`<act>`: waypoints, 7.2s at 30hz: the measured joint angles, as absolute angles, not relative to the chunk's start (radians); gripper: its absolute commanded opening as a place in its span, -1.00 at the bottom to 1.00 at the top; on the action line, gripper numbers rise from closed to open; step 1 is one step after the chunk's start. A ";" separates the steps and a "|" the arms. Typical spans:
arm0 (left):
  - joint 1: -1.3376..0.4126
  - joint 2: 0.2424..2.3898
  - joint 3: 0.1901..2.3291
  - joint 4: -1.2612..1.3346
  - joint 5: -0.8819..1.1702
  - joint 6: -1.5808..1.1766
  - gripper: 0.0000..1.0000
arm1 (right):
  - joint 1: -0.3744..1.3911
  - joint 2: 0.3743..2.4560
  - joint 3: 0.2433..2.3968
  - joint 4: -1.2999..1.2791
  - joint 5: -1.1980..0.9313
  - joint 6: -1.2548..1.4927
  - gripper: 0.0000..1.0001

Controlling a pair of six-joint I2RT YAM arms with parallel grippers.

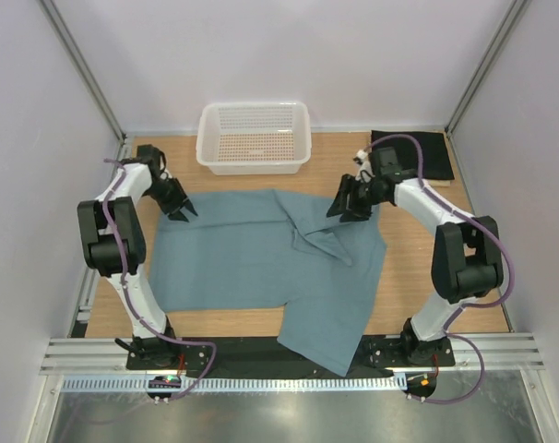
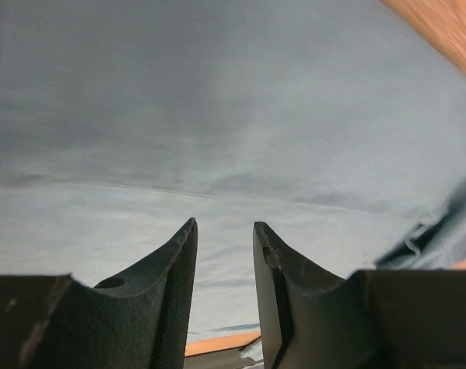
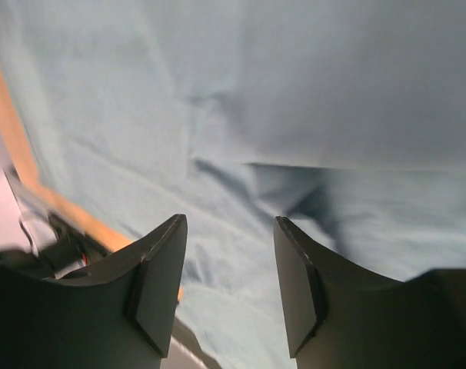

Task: Fold and stack the t-shirts
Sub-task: Fold the tshirt

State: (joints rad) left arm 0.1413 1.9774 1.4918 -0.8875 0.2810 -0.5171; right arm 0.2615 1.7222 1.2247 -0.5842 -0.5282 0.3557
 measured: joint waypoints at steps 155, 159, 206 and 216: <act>-0.619 2.072 1.367 -0.569 0.586 -0.700 -0.96 | -0.191 2.178 1.044 0.717 -0.696 1.138 -0.21; -0.619 2.072 1.357 -0.581 0.585 -0.672 -0.85 | -0.191 2.165 1.139 0.459 -0.693 1.011 -0.01; -0.574 2.183 1.579 -0.775 0.646 -0.527 -0.83 | 0.088 1.610 0.794 -0.480 -0.524 0.424 -0.31; -0.574 2.183 1.579 -0.774 0.649 -0.543 -0.83 | 0.088 1.611 0.785 -0.479 -0.524 0.420 -0.58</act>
